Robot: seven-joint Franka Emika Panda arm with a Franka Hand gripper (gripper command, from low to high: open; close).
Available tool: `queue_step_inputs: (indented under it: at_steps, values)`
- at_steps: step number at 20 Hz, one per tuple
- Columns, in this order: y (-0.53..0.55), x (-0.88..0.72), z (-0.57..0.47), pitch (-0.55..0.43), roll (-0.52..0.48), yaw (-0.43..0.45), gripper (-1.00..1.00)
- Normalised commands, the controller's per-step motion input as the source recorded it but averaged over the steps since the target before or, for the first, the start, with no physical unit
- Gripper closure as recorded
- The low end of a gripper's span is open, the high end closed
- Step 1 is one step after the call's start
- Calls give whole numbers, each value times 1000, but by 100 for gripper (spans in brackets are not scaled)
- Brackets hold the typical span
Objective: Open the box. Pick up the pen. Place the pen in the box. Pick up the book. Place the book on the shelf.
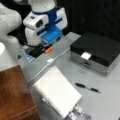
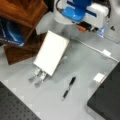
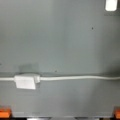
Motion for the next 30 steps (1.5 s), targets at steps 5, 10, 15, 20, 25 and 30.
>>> queue_step_inputs:
  at_steps: [5,10,15,20,25,30]
  values:
    - [17,43,-49,69,382,55,-100]
    - [67,141,-141,-26,373,-50,-100]
    - [143,235,-137,-76,276,-3,-100]
    - [217,369,-94,-82,311,113,-100]
    - [157,362,-30,-77,314,130,-100]
    - [-2,254,-9,37,341,75,-100]
